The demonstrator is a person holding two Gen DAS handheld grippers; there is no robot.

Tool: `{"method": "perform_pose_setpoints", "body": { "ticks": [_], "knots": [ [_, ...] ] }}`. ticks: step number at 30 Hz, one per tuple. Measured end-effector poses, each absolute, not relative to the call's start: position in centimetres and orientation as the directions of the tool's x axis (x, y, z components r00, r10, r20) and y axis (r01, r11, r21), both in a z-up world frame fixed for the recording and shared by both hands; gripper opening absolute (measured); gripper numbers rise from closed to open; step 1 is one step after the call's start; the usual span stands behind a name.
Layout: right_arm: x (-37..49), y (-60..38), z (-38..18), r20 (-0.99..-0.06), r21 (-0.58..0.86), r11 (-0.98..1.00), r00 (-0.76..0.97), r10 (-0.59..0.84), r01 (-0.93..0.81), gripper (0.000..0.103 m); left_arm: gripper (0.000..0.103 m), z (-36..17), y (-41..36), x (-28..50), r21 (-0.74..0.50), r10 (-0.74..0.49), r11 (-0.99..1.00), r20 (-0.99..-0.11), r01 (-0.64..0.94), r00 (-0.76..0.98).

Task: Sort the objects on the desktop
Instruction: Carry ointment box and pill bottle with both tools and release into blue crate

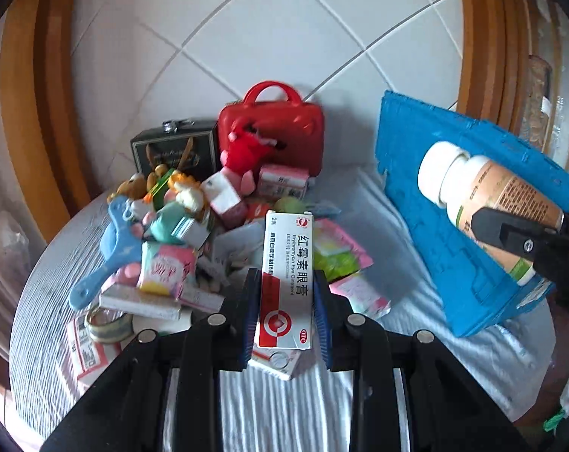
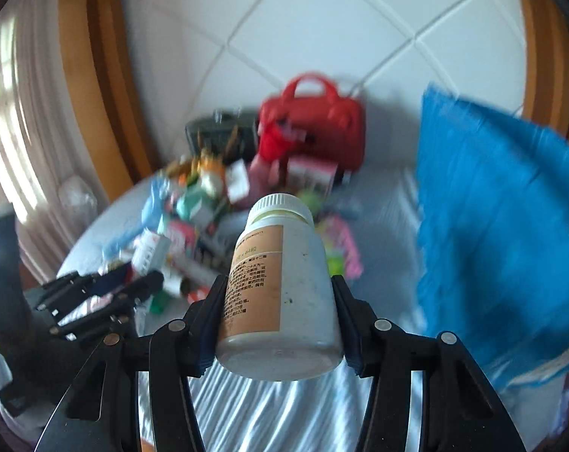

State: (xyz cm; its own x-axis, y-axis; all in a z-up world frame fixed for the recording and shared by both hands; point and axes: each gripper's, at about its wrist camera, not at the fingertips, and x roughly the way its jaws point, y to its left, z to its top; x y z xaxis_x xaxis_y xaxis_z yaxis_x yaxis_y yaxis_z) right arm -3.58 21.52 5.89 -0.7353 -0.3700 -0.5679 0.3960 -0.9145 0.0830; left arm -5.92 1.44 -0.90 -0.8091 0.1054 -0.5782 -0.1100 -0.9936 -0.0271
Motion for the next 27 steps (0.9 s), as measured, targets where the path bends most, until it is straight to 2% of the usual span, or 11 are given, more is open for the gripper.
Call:
{"method": "perform_pose_setpoints", "body": {
  "ticks": [6,13,19,27],
  "knots": [
    [-3.3,29.6,11.4,-0.425,0.04,-0.961,-0.866,-0.263,0.273,0.052,0.026,4.0,9.2,-7.1,-0.027,0.214,-0.973,-0.486,-0.229,-0.847],
    [-6.1,40.1,12.1,-0.41,0.009,-0.998,-0.911,-0.054,0.055,0.052,0.026,8.1,20.0,-9.0,-0.009,0.314,-0.939,-0.433,-0.344,-0.845],
    [-8.6,47.6,11.1,-0.433,-0.029,-0.998,-0.899,0.068,-0.062,0.052,0.026,9.2,28.8,-10.8,0.007,0.363,-0.911,-0.456,-0.412,-0.812],
    [-11.9,52.8,10.2,-0.491,-0.069,-0.99,-0.86,0.142,-0.124,0.052,0.026,8.3,36.4,-14.6,-0.006,0.358,-0.901,-0.576,-0.434,-0.735]
  ]
}}
